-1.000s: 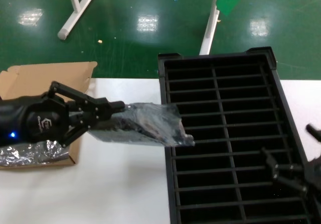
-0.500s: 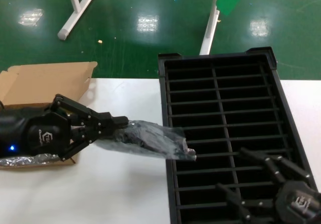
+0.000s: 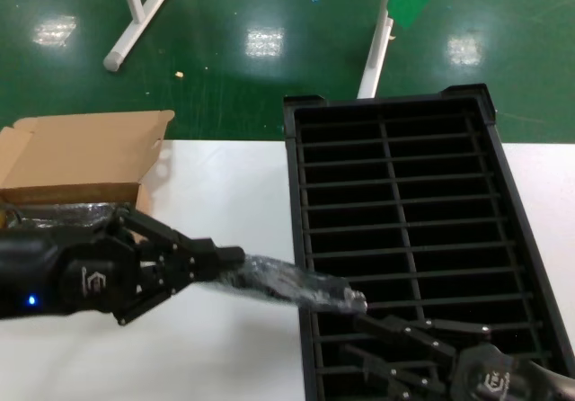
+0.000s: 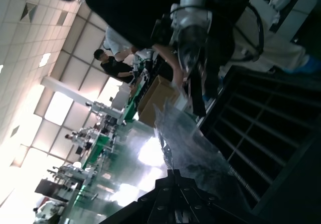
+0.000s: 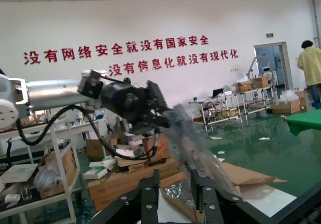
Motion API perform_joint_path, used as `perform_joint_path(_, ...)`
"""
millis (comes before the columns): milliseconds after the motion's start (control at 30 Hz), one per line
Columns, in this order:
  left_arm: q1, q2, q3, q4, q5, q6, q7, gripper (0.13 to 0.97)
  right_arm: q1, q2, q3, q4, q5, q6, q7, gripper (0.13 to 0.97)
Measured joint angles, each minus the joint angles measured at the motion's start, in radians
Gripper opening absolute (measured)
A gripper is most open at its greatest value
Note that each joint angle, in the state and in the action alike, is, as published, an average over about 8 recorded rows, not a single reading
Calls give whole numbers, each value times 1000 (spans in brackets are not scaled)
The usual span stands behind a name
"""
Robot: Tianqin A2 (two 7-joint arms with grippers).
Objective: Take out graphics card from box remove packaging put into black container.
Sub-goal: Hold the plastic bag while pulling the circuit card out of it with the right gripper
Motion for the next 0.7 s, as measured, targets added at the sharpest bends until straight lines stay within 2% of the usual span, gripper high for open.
perform_joint_path(133, 38, -7, -5, -37, -5, -6, -10, 143, 40, -18, -24, -50, -9, -3, -10, 295)
perform_joint_path(200, 52, -10, -7, -50, -7, -8, -12, 143, 56, -25, -31, -72, -13, -4, -16, 281)
perform_joint_path(433, 67, -18, -12, -58, -12, -6, -8, 143, 96, -32, -45, -123, -22, -8, -28, 185)
perform_joint_path(700, 68, -19, -16, -46, -20, -2, -2, 143, 113, -36, -53, -143, -26, -5, -25, 166)
